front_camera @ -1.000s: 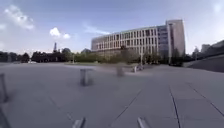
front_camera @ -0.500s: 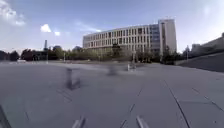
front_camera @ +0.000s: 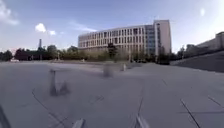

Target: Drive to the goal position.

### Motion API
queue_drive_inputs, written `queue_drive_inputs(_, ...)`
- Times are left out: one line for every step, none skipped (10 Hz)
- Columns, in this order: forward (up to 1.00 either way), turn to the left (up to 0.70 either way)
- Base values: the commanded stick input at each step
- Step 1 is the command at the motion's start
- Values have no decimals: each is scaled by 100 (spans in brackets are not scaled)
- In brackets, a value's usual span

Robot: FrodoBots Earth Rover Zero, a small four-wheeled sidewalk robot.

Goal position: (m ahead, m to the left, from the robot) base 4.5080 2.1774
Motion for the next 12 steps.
queue_drive_inputs(100, 0)
queue_drive_inputs(100, 0)
queue_drive_inputs(100, 0)
queue_drive_inputs(100, 0)
queue_drive_inputs(100, 0)
queue_drive_inputs(100, 0)
queue_drive_inputs(100, 0)
queue_drive_inputs(100, 0)
queue_drive_inputs(100, 0)
queue_drive_inputs(100, 0)
queue_drive_inputs(95, 0)
queue_drive_inputs(0, 0)
